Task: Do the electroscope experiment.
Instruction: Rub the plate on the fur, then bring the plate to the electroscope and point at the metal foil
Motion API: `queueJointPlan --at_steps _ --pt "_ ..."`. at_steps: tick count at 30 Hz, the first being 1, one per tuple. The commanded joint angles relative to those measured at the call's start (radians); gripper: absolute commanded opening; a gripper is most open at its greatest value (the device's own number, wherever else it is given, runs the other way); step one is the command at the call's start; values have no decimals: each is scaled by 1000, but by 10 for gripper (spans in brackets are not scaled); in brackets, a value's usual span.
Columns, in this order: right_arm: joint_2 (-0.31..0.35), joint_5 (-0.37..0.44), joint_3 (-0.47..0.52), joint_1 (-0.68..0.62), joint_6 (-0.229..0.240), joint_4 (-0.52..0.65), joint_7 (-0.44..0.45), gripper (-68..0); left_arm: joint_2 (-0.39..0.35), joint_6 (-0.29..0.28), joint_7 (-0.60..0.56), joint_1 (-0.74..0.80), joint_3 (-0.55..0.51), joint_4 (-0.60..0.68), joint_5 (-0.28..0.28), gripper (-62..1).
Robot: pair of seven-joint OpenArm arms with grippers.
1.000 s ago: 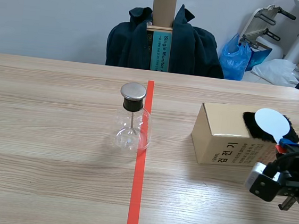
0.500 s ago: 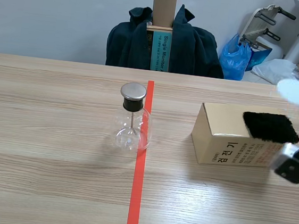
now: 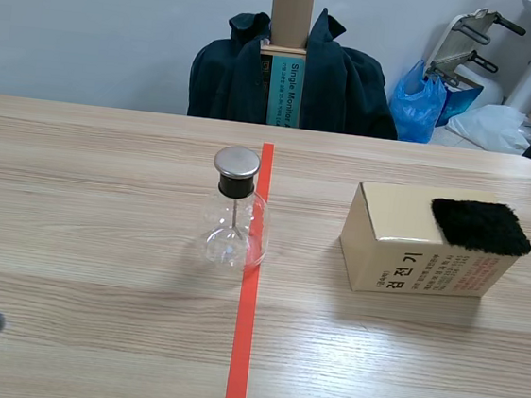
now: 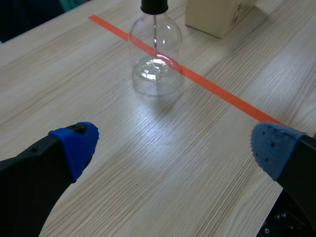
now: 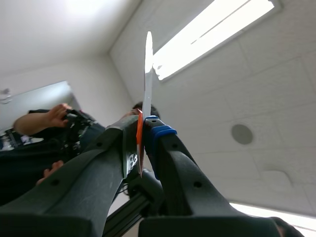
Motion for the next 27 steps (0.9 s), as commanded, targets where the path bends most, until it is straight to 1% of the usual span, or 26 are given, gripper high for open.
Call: queueJointPlan --at_steps 1,4,6,9,11,13,17,20,21,25,27 --pt "14 13 8 15 -3 26 -14 -667 -2 -4 -22 -69 35 -32 -15 -71" --pt "14 34 12 15 -3 85 -24 -667 5 -4 -22 -195 130 -99 -15 -242" --pt "14 39 12 15 1 116 -29 -667 12 -4 -22 -283 200 -143 -14 -343" --pt "14 56 12 18 11 156 -32 -667 36 -3 -21 -410 293 -211 -14 -442" --pt "14 64 11 18 31 181 -32 -667 58 2 -21 -486 348 -260 5 -512" --pt "14 71 10 21 56 202 -32 -667 88 20 -22 -555 401 -314 28 -577" --pt "14 82 -5 47 121 222 -33 -667 154 68 -22 -673 495 -434 40 -582" --pt "13 81 -51 71 158 222 -45 -667 204 104 -29 -739 553 -514 66 -582" --pt "13 81 -74 80 171 221 -51 -667 220 121 -35 -755 567 -538 75 -582" --pt "5 71 -196 101 218 219 -57 -667 270 178 -55 -802 613 -610 80 -582" --pt "-11 52 -274 105 227 214 -53 -667 287 206 -69 -814 629 -632 90 -581"
